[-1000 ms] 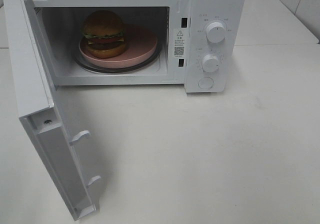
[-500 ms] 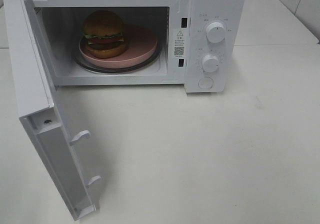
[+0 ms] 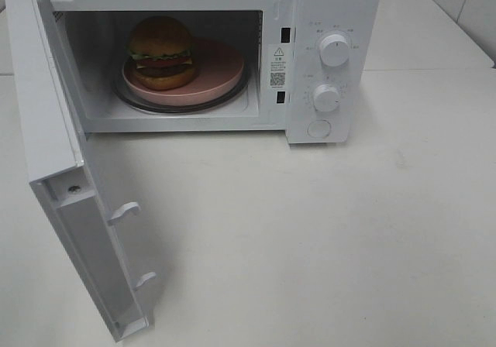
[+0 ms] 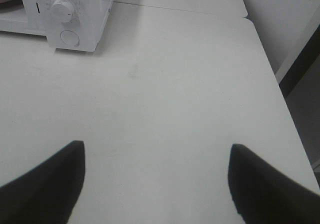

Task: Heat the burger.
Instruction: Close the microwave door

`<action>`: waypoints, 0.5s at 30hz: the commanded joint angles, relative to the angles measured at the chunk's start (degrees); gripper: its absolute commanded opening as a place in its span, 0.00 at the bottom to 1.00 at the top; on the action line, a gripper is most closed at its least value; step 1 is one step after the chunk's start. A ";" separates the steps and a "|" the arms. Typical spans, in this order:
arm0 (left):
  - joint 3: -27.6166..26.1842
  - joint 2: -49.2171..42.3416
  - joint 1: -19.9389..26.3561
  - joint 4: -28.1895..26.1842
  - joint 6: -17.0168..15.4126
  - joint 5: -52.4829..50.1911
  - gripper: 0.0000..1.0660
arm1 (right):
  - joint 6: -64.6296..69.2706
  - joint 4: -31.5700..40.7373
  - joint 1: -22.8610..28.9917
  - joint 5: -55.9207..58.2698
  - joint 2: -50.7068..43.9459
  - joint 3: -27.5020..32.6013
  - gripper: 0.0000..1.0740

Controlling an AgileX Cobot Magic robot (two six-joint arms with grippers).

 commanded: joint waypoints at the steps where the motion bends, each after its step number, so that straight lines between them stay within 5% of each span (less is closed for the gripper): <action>1: 0.11 -0.86 0.17 0.11 -0.17 -0.80 0.92 | -0.34 -0.06 -0.29 -0.52 -1.49 0.06 0.71; 15: 0.11 -0.86 0.17 0.11 -0.17 -0.80 0.92 | -0.34 -0.06 -0.29 -0.52 -1.49 0.06 0.71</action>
